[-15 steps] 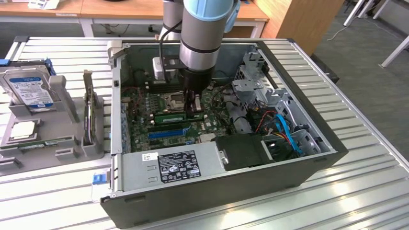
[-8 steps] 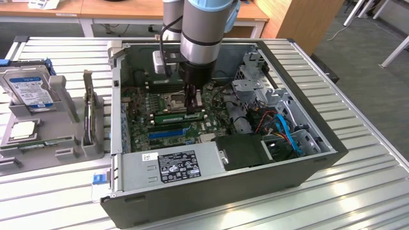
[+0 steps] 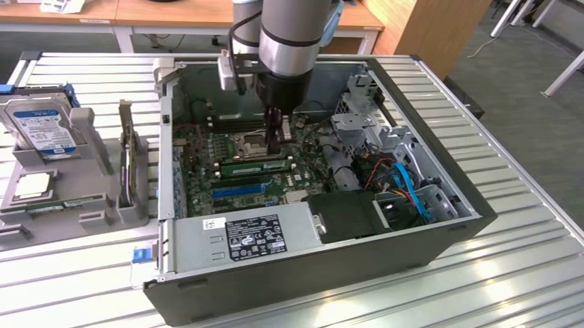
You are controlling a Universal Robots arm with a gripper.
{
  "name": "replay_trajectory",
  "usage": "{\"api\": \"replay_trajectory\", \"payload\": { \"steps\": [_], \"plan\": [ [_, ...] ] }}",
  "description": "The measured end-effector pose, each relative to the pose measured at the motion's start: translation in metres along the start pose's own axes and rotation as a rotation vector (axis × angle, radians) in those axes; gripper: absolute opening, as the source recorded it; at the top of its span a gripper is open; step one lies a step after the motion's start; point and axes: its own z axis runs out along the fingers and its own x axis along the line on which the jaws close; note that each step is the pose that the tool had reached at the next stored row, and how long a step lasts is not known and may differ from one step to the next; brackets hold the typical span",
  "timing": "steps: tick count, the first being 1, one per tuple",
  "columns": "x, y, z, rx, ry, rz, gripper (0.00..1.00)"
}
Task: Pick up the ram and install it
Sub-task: 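Insert the ram into the slot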
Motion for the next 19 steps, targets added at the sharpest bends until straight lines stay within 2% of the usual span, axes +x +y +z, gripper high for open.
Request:
{"api": "replay_trajectory", "payload": {
  "steps": [9, 19],
  "plan": [
    [-0.002, -0.0002, -0.0315, -0.0001, 0.0015, 0.0, 0.31],
    [-0.003, -0.0002, -0.0545, 0.0, 0.005, 0.0, 0.31]
  ]
}}
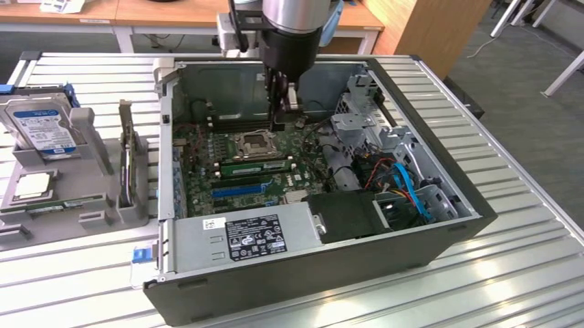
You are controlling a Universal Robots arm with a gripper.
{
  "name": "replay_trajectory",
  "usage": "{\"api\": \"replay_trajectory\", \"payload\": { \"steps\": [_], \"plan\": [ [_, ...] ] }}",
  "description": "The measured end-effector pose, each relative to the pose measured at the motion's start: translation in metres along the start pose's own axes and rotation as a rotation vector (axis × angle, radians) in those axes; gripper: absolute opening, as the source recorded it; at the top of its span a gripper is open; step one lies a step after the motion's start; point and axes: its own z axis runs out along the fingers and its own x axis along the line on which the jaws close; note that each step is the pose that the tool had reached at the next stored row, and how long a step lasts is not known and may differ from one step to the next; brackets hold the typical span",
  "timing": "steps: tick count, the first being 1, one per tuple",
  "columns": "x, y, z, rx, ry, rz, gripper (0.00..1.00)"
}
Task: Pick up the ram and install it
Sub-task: 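Insert the ram into the slot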
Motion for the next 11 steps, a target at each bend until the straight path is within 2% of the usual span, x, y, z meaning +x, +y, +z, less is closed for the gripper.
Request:
{"api": "replay_trajectory", "payload": {
  "steps": [11],
  "plan": [
    [-0.001, -0.0001, -0.0158, 0.0001, 0.0014, 0.0, 0.31]
  ]
}}
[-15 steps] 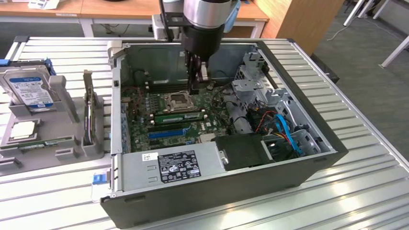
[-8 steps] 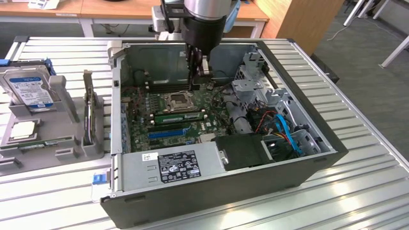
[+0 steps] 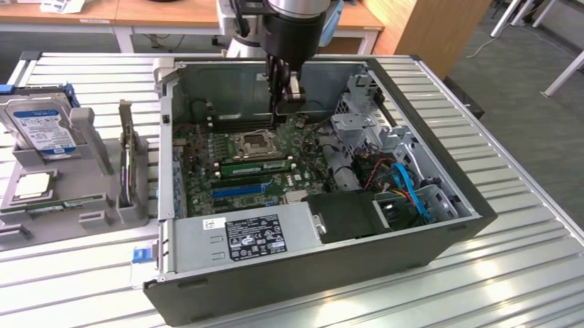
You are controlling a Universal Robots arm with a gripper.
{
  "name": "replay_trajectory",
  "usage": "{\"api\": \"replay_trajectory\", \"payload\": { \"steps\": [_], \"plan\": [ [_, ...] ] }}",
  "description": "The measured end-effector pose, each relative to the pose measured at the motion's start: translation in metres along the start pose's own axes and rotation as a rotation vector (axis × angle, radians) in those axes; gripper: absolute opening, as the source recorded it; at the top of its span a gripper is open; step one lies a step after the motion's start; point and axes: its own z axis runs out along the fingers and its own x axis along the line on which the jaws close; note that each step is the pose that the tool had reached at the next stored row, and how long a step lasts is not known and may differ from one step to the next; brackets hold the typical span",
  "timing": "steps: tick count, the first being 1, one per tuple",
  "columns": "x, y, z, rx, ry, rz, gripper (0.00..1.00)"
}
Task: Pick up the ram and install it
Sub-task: 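Insert the ram into the slot, then press down the ram until it locks into place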
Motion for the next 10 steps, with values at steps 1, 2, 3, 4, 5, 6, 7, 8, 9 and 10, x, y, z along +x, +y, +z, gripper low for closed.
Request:
{"api": "replay_trajectory", "payload": {
  "steps": [1, 2, 3, 4, 5, 6, 7, 8, 9, 10],
  "plan": [
    [0.0, 0.0, 0.0, 0.0001, -0.0001, 0.0, 0.31],
    [0.0, 0.0, -0.0001, 0.0, 0.0001, 0.0, 0.31],
    [0.0, 0.0, -0.0001, 0.0, 0.0001, 0.0, 0.31],
    [0.0, 0.0, -0.0001, 0.0, 0.0002, 0.0, 0.31],
    [0.0, 0.0, -0.0001, -0.0001, 0.0001, 0.0, 0.31],
    [0.0, 0.0, -0.0001, 0.0, 0.0001, 0.0, 0.31],
    [0.0, 0.0, -0.0001, 0.0, 0.0001, 0.0, 0.31],
    [0.0, 0.0, -0.0001, 0.0, 0.0001, 0.0, 0.31],
    [0.0, 0.0, -0.0001, 0.0, 0.0001, 0.0, 0.31],
    [0.0, 0.0, -0.0001, 0.0, 0.0001, 0.0, 0.31]
  ]
}}
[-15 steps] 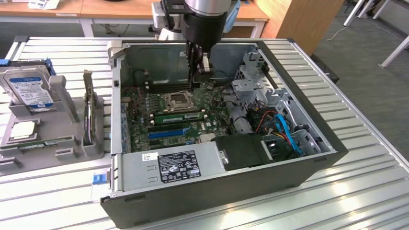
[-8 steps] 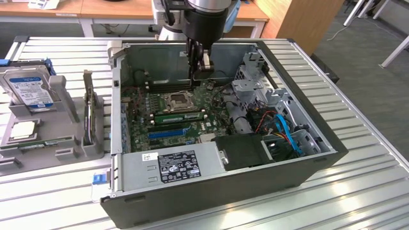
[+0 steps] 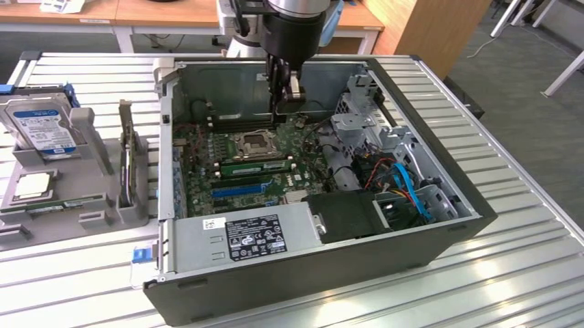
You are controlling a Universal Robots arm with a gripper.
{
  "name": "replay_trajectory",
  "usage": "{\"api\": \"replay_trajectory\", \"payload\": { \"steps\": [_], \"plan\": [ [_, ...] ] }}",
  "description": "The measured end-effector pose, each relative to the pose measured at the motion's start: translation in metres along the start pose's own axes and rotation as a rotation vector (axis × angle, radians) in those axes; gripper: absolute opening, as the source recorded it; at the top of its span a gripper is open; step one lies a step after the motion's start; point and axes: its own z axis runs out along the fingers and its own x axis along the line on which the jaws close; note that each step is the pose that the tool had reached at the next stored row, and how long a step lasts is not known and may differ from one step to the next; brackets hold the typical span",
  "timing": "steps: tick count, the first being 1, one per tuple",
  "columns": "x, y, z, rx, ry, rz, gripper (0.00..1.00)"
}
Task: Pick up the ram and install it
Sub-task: 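Press down the ram until it locks into place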
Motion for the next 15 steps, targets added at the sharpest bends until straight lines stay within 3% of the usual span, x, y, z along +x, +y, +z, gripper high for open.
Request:
{"api": "replay_trajectory", "payload": {
  "steps": [4, 8, 15],
  "plan": [
    [0.0, 0.0, 0.0, 0.0, 0.0, 0.0, 0.29],
    [0.0, 0.0, 0.0, -0.0001, 0.0, 0.0, 0.11],
    [0.0, 0.0, 0.0, -0.0001, 0.0, 0.0, 0.1]
  ]
}}
